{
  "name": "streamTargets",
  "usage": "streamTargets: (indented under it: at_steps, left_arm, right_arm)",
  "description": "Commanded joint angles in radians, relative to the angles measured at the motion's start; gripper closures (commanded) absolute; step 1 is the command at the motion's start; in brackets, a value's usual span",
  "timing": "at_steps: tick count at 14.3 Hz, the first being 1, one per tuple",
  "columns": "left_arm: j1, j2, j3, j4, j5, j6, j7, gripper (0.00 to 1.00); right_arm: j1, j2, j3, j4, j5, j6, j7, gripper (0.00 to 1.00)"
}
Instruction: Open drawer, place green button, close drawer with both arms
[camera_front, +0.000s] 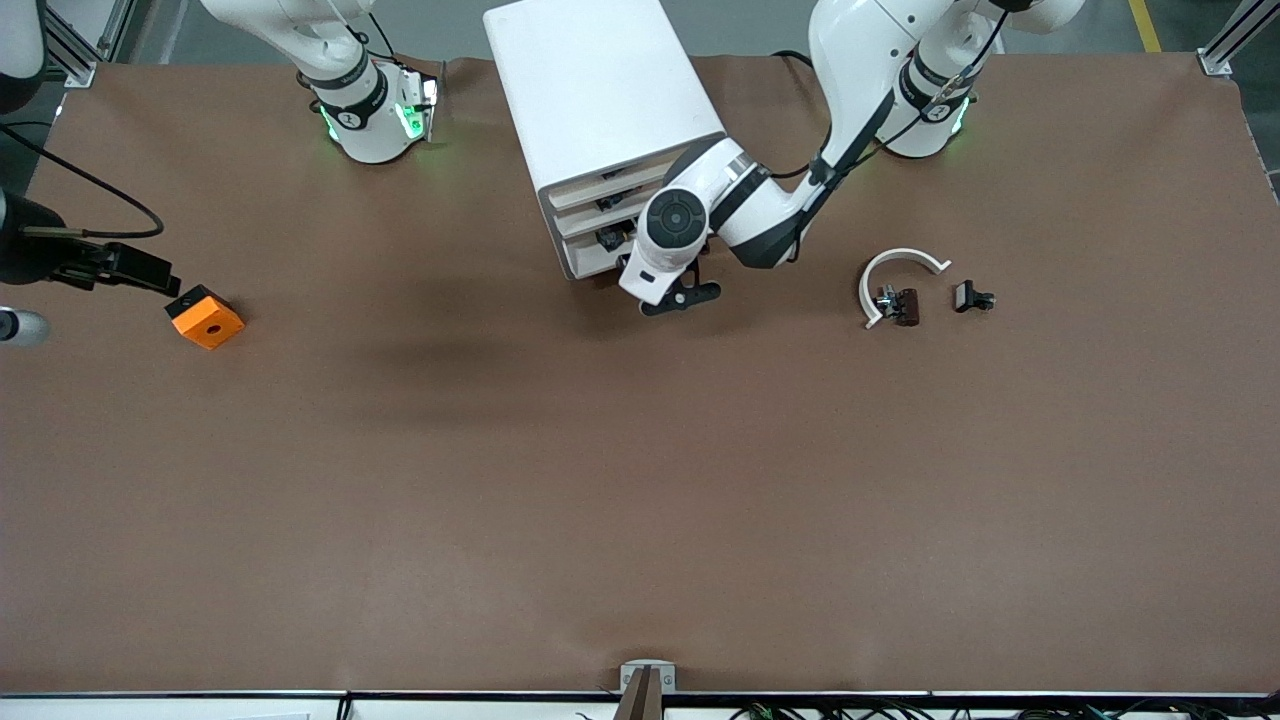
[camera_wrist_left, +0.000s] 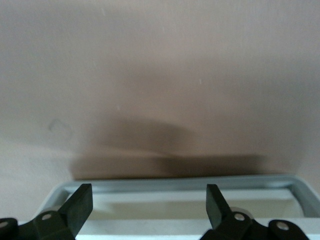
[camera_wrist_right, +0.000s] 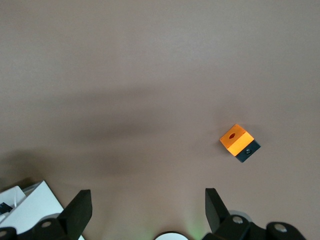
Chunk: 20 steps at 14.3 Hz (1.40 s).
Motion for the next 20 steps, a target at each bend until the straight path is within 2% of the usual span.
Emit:
streamTargets:
  at_steps: [1, 2, 4, 5, 9, 12, 15, 17, 18, 20]
  left_arm:
    - [0.005, -0.007, -0.033, -0.014, -0.057, -0.001, -0.015, 0.0]
    - [0.004, -0.005, -0.04, -0.014, -0.091, -0.001, -0.015, 0.0]
    - [-0.005, -0.002, -0.044, -0.014, -0.108, -0.001, -0.016, 0.0]
    - [-0.011, -0.001, -0.044, -0.012, -0.111, -0.001, -0.018, 0.0]
    - [0.01, -0.004, -0.03, 0.009, -0.116, -0.001, -0.021, 0.0]
    - [0.108, -0.039, 0.036, 0.066, -0.091, -0.05, -0.009, 0.0]
    - [0.249, -0.051, 0.042, 0.202, 0.037, -0.17, -0.009, 0.0]
    - [0.358, -0.07, 0.041, 0.263, 0.164, -0.277, 0.0, 0.0]
    - [0.402, -0.083, 0.036, 0.291, 0.23, -0.303, 0.04, 0.0]
    - [0.462, -0.113, 0.038, 0.349, 0.263, -0.313, 0.134, 0.0]
  right_arm:
    - [-0.038, -0.051, 0.019, -0.063, -0.009, 0.026, -0.043, 0.0]
    - [-0.042, -0.075, 0.019, -0.109, -0.009, 0.052, -0.043, 0.0]
    - [-0.039, -0.184, 0.021, -0.277, -0.012, 0.174, -0.043, 0.0]
    - [-0.039, -0.197, 0.023, -0.298, -0.014, 0.187, -0.045, 0.0]
    - [-0.029, -0.192, 0.027, -0.263, -0.018, 0.169, -0.032, 0.0]
    - [-0.027, -0.192, 0.027, -0.231, -0.018, 0.167, -0.034, 0.0]
    - [-0.035, -0.192, 0.026, -0.209, -0.018, 0.161, -0.046, 0.0]
    - [-0.027, -0.192, 0.027, -0.206, -0.018, 0.16, -0.045, 0.0]
    - [-0.022, -0.192, 0.029, -0.206, -0.018, 0.154, -0.045, 0.0]
    - [-0.021, -0.188, 0.029, -0.204, -0.018, 0.146, -0.045, 0.0]
